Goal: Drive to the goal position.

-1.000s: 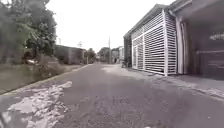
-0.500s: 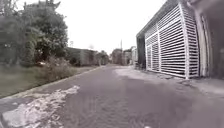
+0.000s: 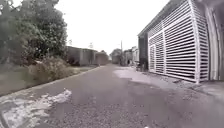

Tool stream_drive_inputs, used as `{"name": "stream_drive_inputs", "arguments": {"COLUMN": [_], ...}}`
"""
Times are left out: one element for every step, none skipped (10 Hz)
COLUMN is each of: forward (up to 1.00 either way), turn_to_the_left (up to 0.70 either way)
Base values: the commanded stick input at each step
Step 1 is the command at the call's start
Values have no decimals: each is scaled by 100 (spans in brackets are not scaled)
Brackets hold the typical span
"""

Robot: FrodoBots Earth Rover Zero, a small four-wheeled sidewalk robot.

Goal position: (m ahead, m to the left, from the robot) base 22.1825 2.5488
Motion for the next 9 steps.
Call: {"name": "stream_drive_inputs", "arguments": {"forward": [100, 100, 100, 100, 100, 100, 100, 100, 100], "turn_to_the_left": [0, 0, 0, 0, 0, 1, 2, 3, 17]}}
